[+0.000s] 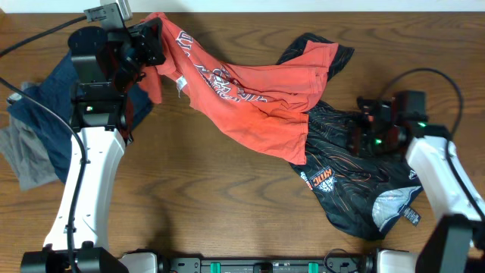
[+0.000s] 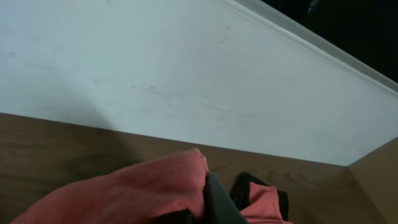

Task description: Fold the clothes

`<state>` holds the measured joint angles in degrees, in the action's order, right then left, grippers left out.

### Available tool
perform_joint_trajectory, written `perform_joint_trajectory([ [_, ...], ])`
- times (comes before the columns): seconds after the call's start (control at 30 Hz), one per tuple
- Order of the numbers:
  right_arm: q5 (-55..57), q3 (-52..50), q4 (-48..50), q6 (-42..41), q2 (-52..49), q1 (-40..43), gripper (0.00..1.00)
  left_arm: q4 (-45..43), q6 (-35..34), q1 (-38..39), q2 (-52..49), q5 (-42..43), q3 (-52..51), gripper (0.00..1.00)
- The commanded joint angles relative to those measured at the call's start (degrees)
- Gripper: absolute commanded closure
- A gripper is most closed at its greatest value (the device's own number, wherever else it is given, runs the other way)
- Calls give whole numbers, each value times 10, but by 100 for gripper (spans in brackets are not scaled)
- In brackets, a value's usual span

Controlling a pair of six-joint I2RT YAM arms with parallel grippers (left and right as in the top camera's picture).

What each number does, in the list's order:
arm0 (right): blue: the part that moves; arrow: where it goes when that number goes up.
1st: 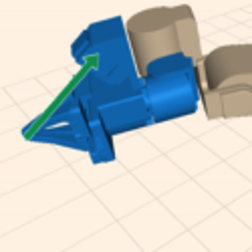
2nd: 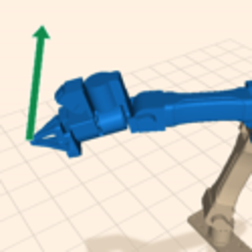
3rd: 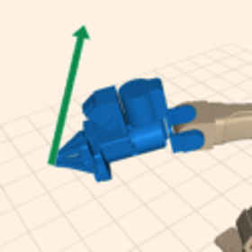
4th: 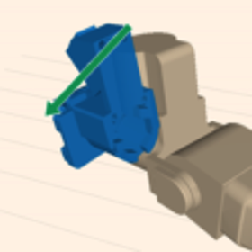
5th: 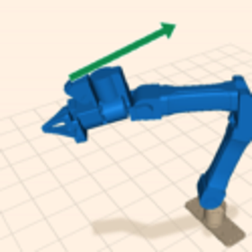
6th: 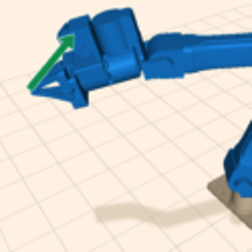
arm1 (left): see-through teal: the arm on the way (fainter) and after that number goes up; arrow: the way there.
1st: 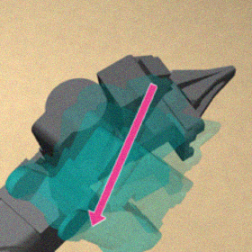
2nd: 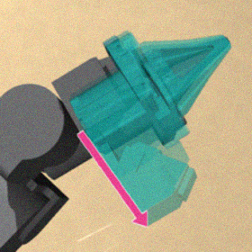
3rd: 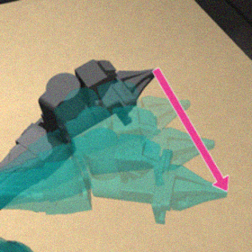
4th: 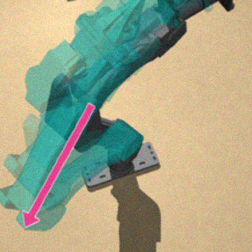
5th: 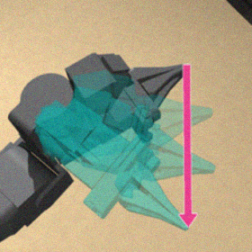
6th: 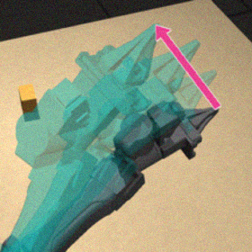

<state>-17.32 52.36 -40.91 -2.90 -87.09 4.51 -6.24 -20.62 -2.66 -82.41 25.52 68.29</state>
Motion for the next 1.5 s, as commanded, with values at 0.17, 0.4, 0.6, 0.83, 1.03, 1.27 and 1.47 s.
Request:
perform_joint_trajectory([
  [0.17, 47, 1, 130, 33, -79, -92, 10, 54, 13, -5, 9, 8, 25, 94],
  [0.4, 108, 1, 224, 43, -155, -135, 7, 71, 15, -5, 9, 9, 25, 94],
  [0.6, 156, 1, 249, 41, -203, -149, 33, 80, 15, -5, 9, 9, 25, 94],
  [0.83, 365, 12, 198, -54, -202, -98, 99, 119, 16, -5, 9, 8, 25, 94],
  [1.03, 524, 43, 92, -170, -202, 48, 99, 144, 62, -6, 9, 8, 25, 94],
  [1.27, 481, 101, -13, -288, -202, 263, 99, 146, 75, -34, 9, -16, 25, 94],
  [1.47, 341, 158, -22, -228, -186, 323, 98, 146, 75, -33, 9, -16, 25, 94],
])
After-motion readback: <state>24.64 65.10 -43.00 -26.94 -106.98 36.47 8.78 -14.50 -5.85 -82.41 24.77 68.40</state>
